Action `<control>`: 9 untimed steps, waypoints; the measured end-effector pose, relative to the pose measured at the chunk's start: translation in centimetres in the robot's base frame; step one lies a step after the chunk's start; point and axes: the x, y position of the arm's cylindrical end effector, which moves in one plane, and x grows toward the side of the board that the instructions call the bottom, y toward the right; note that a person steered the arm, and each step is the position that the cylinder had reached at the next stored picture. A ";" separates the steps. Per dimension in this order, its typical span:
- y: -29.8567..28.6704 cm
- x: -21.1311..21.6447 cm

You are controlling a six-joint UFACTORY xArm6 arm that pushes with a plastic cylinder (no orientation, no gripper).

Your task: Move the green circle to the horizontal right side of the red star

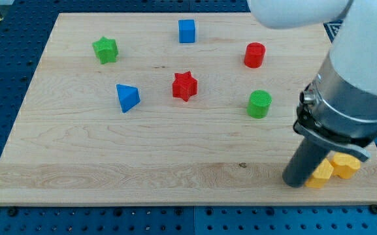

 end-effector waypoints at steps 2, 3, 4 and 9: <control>0.1 -3.7; -0.2 -4.8; -4.3 -5.7; -4.5 -12.2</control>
